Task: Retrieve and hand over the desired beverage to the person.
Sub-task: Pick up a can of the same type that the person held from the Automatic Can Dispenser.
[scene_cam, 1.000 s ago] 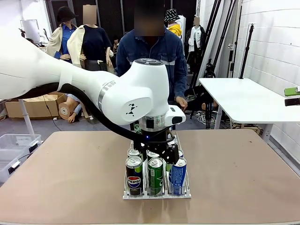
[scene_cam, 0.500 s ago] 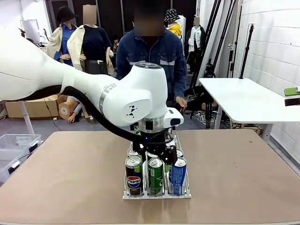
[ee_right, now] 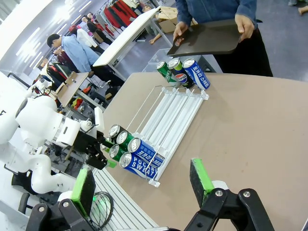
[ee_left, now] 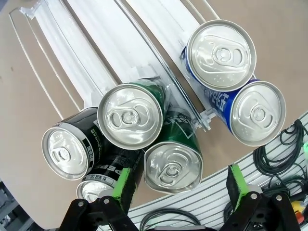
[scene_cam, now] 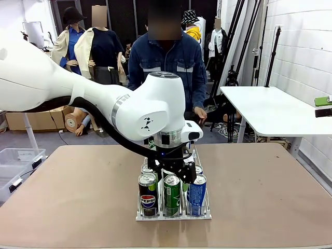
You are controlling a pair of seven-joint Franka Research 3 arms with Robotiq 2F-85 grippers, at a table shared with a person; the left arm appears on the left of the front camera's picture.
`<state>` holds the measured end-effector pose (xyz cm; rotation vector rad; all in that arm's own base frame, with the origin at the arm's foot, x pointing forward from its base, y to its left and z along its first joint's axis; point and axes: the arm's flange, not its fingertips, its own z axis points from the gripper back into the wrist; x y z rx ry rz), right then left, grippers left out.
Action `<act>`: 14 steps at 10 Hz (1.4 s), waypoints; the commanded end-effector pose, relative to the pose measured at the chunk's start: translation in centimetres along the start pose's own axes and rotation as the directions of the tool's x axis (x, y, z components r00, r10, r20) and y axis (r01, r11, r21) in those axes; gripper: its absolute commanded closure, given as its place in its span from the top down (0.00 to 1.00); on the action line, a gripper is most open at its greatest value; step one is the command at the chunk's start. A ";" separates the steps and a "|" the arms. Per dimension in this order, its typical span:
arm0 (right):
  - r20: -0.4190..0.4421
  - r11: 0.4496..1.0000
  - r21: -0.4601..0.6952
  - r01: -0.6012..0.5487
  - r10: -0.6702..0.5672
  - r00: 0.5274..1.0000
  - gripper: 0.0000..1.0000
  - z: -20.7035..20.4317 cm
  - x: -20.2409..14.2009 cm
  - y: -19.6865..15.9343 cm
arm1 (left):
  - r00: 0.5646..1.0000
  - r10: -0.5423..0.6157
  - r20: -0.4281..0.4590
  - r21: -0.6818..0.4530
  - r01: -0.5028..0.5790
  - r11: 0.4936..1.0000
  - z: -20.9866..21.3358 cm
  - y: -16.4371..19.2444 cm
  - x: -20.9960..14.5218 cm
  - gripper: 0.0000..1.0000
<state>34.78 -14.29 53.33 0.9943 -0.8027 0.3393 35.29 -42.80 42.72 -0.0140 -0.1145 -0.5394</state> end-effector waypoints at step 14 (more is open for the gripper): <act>0.017 1.000 0.019 -0.006 0.006 1.000 1.00 0.0 0.2 0.0 | 0.999 -0.025 -0.025 -0.022 0.025 0.999 -1.6 0.6 1.7 0.92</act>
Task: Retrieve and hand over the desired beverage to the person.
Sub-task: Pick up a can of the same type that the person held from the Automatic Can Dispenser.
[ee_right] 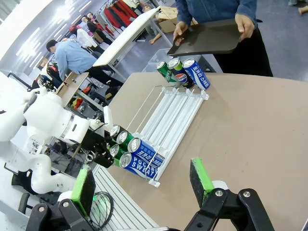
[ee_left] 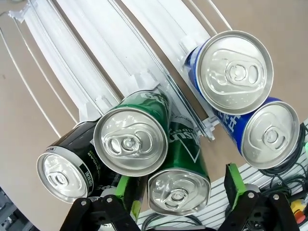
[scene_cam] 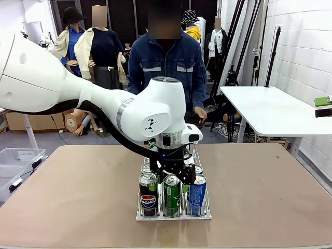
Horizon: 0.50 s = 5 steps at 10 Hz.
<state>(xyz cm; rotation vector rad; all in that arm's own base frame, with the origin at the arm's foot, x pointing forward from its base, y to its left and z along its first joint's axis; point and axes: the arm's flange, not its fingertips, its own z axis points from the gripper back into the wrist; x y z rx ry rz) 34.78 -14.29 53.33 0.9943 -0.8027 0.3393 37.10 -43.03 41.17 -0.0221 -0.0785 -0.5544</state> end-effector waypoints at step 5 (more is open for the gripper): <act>0.017 1.000 0.019 -0.006 0.006 1.000 1.00 0.0 0.2 0.0 | 1.000 -0.019 0.005 -0.002 0.019 1.000 0.0 0.0 0.4 0.63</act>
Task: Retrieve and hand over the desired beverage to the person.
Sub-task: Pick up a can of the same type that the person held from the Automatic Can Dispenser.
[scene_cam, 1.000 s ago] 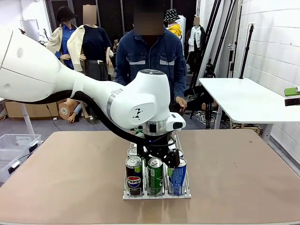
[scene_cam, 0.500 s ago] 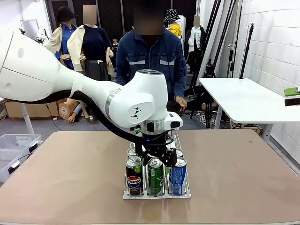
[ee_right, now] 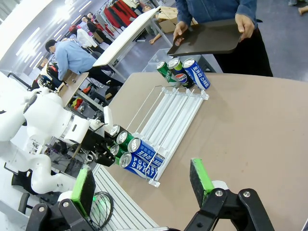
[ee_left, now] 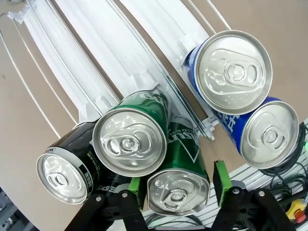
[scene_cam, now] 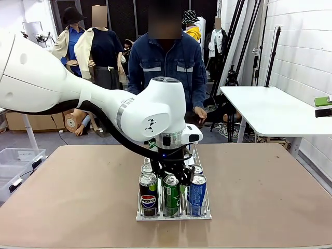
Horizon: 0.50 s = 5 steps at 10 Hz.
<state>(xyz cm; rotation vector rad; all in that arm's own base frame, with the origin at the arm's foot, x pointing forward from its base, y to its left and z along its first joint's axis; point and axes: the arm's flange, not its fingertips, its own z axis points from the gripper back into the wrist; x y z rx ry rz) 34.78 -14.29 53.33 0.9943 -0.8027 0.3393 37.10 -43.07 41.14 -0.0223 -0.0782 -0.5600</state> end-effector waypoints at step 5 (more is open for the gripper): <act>0.017 1.000 0.019 -0.006 0.006 1.000 1.00 0.0 0.2 0.0 | 1.000 -0.027 -0.013 -0.040 0.027 0.999 0.0 0.0 0.5 0.02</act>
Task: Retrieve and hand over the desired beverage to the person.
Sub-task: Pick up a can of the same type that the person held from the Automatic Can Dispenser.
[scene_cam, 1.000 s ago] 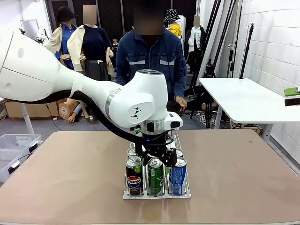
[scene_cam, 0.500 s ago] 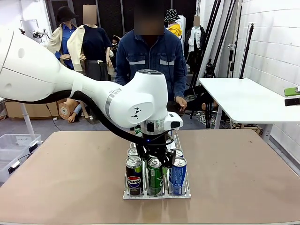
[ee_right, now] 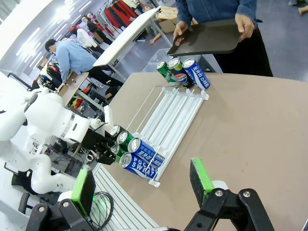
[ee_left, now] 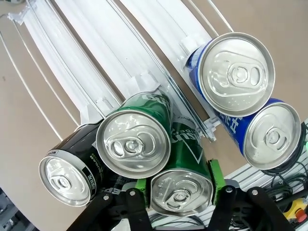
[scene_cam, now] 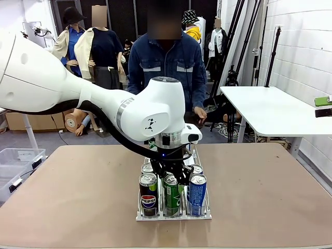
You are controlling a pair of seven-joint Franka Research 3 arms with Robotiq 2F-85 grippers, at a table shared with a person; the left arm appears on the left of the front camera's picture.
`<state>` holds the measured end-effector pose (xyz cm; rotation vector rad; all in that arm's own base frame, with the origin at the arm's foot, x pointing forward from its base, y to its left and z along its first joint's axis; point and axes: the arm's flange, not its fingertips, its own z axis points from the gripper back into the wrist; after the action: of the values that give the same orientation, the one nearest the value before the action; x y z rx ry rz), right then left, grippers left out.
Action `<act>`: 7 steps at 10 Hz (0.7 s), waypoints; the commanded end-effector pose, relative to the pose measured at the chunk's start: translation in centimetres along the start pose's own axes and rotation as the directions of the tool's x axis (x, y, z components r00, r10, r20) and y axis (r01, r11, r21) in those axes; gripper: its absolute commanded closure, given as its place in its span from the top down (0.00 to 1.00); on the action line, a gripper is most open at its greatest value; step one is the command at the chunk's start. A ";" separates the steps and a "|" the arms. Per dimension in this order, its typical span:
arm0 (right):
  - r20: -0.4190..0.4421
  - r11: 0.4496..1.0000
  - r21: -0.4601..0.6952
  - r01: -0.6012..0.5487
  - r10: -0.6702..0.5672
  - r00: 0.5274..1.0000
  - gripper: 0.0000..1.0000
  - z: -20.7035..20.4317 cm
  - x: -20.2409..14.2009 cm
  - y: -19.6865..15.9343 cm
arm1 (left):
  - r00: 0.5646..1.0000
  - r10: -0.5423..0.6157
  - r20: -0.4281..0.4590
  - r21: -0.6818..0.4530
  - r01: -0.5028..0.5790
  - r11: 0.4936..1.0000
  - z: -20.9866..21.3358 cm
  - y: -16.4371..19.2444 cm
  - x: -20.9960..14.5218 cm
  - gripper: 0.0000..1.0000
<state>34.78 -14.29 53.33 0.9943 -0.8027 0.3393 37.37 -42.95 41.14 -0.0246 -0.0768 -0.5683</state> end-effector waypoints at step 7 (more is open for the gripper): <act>0.017 1.000 0.019 -0.006 0.006 1.000 1.00 0.0 0.2 0.0 | 1.000 0.004 0.001 0.003 -0.004 1.000 0.0 0.0 0.0 0.00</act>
<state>34.78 -14.29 53.33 0.9943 -0.8027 0.3393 37.42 -42.91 41.15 -0.0242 -0.0773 -0.5677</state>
